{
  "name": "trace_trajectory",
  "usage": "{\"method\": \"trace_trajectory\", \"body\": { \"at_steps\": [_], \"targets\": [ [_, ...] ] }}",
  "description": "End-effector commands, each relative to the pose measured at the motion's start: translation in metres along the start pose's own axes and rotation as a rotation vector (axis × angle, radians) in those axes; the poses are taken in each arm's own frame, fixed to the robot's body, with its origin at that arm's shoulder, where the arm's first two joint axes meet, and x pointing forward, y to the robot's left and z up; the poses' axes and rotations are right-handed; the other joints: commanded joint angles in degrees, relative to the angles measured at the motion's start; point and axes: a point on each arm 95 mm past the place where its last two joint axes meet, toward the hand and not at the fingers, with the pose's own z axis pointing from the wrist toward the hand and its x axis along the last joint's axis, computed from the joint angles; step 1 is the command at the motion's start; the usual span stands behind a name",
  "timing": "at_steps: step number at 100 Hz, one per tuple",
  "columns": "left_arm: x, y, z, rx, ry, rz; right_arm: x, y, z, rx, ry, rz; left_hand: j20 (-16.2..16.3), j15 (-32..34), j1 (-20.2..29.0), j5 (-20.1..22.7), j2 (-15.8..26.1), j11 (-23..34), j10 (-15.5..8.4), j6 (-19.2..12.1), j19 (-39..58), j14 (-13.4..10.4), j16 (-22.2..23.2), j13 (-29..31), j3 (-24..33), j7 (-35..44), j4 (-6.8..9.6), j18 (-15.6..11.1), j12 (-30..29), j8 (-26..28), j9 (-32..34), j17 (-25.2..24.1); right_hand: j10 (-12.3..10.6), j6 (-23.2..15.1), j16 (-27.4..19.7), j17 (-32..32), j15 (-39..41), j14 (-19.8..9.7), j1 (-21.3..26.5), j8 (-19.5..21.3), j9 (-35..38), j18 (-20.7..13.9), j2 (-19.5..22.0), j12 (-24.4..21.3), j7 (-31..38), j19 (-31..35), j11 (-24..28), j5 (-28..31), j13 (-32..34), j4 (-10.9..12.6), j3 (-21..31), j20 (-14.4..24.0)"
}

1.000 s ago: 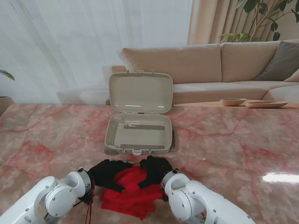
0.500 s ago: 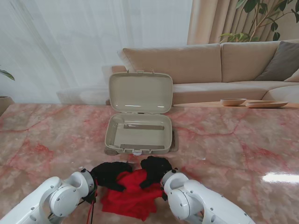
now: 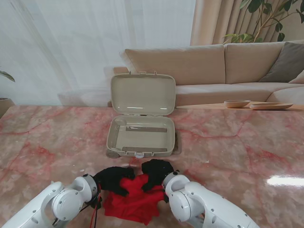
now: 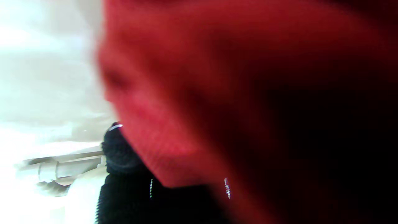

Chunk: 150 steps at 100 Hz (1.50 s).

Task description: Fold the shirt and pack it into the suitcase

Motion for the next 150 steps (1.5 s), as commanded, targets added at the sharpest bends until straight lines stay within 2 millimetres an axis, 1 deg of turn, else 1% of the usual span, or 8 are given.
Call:
{"method": "trace_trajectory", "body": {
  "at_steps": [1, 81, 91, 113, 132, 137, 145, 150],
  "targets": [
    [-0.007, 0.018, 0.000, -0.041, -0.017, -0.021, -0.007, -0.014, -0.001, 0.040, -0.022, 0.000, 0.45, 3.01, 9.61, 4.95, -0.68, 3.64, -2.49, -4.94, 4.91, -0.18, 1.38, 2.19, 7.22, 6.84, 1.30, 0.71, 0.99, 4.60, 3.69, 1.30, -0.24, 0.02, -0.31, -0.87, -0.50, 1.06, 4.32, -1.09, -0.65, -2.73, -0.28, 0.04, 0.45, 2.97, -0.63, -0.22, 1.21, 1.09, 4.65, -1.06],
    [-0.007, 0.022, 0.004, 0.091, -0.055, -0.114, -0.010, -0.008, -0.005, 0.059, 0.069, 0.058, 2.01, 4.85, 8.14, 7.99, -3.73, 5.74, -1.36, -4.81, 6.23, -0.02, 2.07, 4.80, 16.90, 8.25, 0.77, 1.92, 4.06, 13.45, 3.87, 4.20, -7.60, -10.31, -1.05, 15.02, 7.86, -4.28, 14.79, -7.78, 19.68, -3.91, 2.30, 3.98, 25.24, 10.44, 7.10, 6.30, 19.83, 3.39, 8.02, -2.94],
    [-0.004, 0.019, 0.002, 0.104, -0.050, -0.143, -0.011, -0.003, -0.009, 0.044, 0.085, 0.080, 2.08, 5.13, 8.21, 7.93, -3.73, 5.85, -1.10, -4.42, 6.74, 0.04, 2.08, 5.04, 16.99, 8.16, 0.72, 1.99, 3.99, 13.57, 3.93, 4.63, -7.91, -9.89, -0.43, 10.58, 9.97, -4.32, 15.21, -6.06, 20.18, 6.56, 1.74, 4.73, 25.94, -26.83, 7.99, 6.18, 19.85, 4.56, 10.63, -43.25],
    [0.009, 0.000, -0.001, 0.126, -0.013, -0.175, -0.009, 0.015, -0.020, -0.065, 0.109, 0.098, 1.98, 5.25, 8.34, 7.76, -3.65, 5.87, -0.90, -4.02, 7.00, -0.03, 2.02, 5.07, 16.89, 7.93, 0.81, 2.01, 3.95, 13.63, 3.79, 4.92, -7.58, -9.38, -0.02, 10.19, 11.85, -4.47, 15.61, -5.14, 20.87, 6.85, 0.24, 5.59, 26.45, -28.12, 8.45, 6.46, 19.86, 5.16, 13.19, -44.95],
    [0.023, -0.024, -0.002, 0.159, 0.032, -0.166, -0.005, 0.035, -0.027, -0.158, 0.127, 0.093, 1.88, 5.26, 8.44, 7.70, -3.59, 5.86, -0.74, -3.92, 7.05, -0.14, 2.02, 5.08, 16.85, 7.80, 1.09, 1.92, 3.97, 13.62, 3.74, 5.06, -6.91, -9.22, 0.67, 10.41, 13.23, -4.47, 15.71, -4.58, 21.55, 7.09, -1.14, 6.37, 26.62, -27.84, 8.47, 7.10, 19.85, 5.50, 15.21, -44.10],
    [0.026, -0.031, -0.003, 0.170, 0.043, -0.166, -0.005, 0.040, -0.029, -0.179, 0.129, 0.090, 1.86, 5.29, 8.42, 7.72, -3.57, 5.85, -0.74, -3.87, 7.09, -0.18, 2.03, 5.16, 16.84, 7.79, 1.14, 1.93, 3.97, 13.61, 3.74, 5.20, -6.79, -9.27, 0.87, 18.09, 13.53, -4.50, 15.73, -4.38, 21.62, -0.65, -1.39, 6.64, 26.58, 4.98, 8.51, 7.18, 19.84, 5.60, 15.59, -5.36],
    [0.031, -0.041, -0.003, 0.187, 0.054, -0.160, -0.005, 0.047, -0.030, -0.209, 0.131, 0.087, 1.83, 5.29, 8.48, 7.71, -3.57, 5.85, -0.74, -3.81, 7.11, -0.20, 2.04, 5.17, 16.84, 7.76, 1.24, 1.94, 3.98, 13.59, 3.75, 5.24, -6.64, -9.02, 1.05, 16.36, 13.90, -4.48, 15.74, -4.32, 21.74, -3.08, -1.67, 6.99, 26.70, 10.31, 8.63, 7.31, 19.84, 5.78, 16.04, -1.34],
    [0.033, -0.048, -0.003, 0.194, 0.057, -0.151, -0.005, 0.051, -0.030, -0.231, 0.130, 0.086, 1.81, 5.28, 8.49, 7.63, -3.59, 5.84, -0.74, -3.82, 7.12, -0.20, 2.05, 5.17, 16.81, 7.72, 1.29, 1.95, 3.98, 13.58, 3.75, 5.24, -6.57, -8.98, 1.14, 10.10, 14.10, -4.54, 15.71, -4.12, 21.78, 7.18, -1.88, 7.31, 26.71, -26.90, 8.67, 7.36, 19.84, 5.85, 16.43, -42.10]
  ]
}}
